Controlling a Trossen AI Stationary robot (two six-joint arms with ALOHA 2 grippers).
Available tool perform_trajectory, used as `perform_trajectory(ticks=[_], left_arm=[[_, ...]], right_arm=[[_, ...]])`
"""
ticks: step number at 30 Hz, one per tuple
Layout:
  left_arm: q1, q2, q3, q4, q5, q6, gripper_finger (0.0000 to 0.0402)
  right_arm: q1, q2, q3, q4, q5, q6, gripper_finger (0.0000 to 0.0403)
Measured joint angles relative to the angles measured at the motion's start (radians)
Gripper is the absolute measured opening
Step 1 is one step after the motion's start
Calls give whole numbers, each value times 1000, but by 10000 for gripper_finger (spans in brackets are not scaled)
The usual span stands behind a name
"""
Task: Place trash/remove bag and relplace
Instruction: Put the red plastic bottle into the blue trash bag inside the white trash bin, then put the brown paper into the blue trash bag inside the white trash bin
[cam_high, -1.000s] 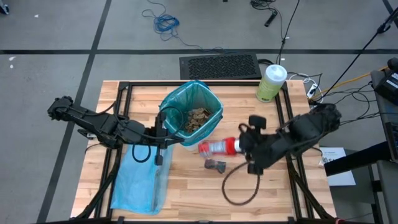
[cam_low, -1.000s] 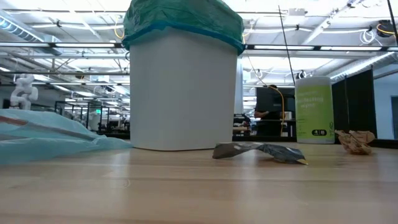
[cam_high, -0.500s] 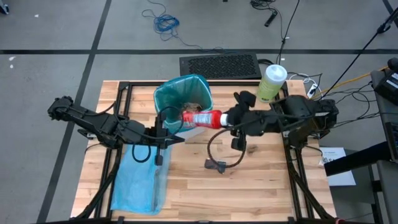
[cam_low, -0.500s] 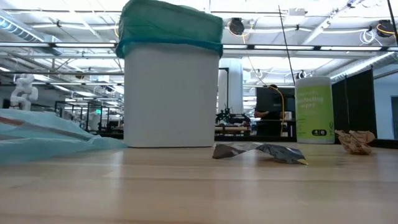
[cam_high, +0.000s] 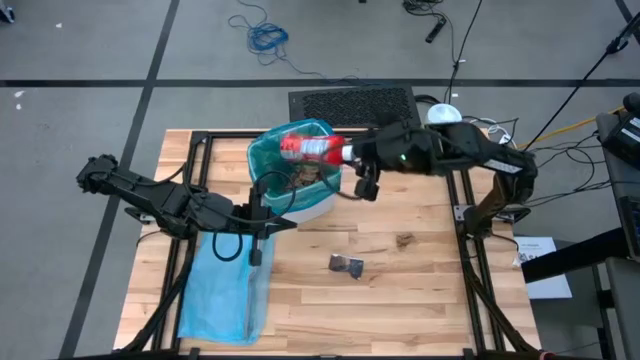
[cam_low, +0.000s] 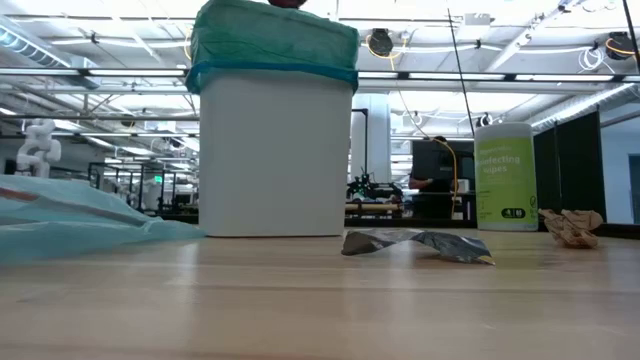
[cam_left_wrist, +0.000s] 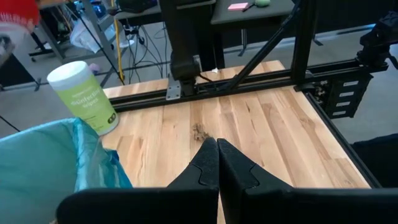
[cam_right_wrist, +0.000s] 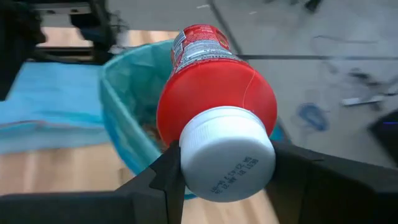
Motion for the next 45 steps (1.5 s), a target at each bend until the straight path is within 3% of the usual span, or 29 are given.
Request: perform_trajectory(ticks=[4, 8, 10, 16, 20, 22, 25, 28, 32, 34, 39, 45], left_arm=[[0, 0, 0, 0, 0, 0, 0], [0, 0, 0, 12, 0, 0, 0], [0, 0, 0, 10, 0, 0, 0], [0, 1, 0, 10, 0, 0, 0], [0, 4, 0, 18, 0, 0, 0], [0, 9, 0, 26, 0, 0, 0], [0, 26, 0, 34, 0, 5, 0], [13, 53, 0, 79, 0, 94, 0], [24, 77, 3, 71, -2, 113, 0], [27, 79, 8, 67, -4, 113, 0], [27, 57, 28, 60, -11, 105, 0], [27, 32, 29, 55, -24, 104, 0]], right_arm=[[-81, 25, 0, 8, -159, 6, 145], [-132, 49, 0, 14, -213, 9, 146], [-148, 62, 0, 20, -214, 5, 182], [-167, 80, 0, 27, -215, -31, 342], [-167, 73, 0, 22, -190, -32, 374], [-161, 62, 0, -4, -177, -22, 361], [-156, 42, 0, -93, -168, 5, 306], [-143, 34, 0, -213, -167, 56, 219], [-96, 33, 0, -374, -167, 115, 72], [-65, 30, -9, -366, -169, 137, 19], [41, -11, -63, -370, -169, 213, 4], [168, -119, -308, -372, -89, 400, 0]])
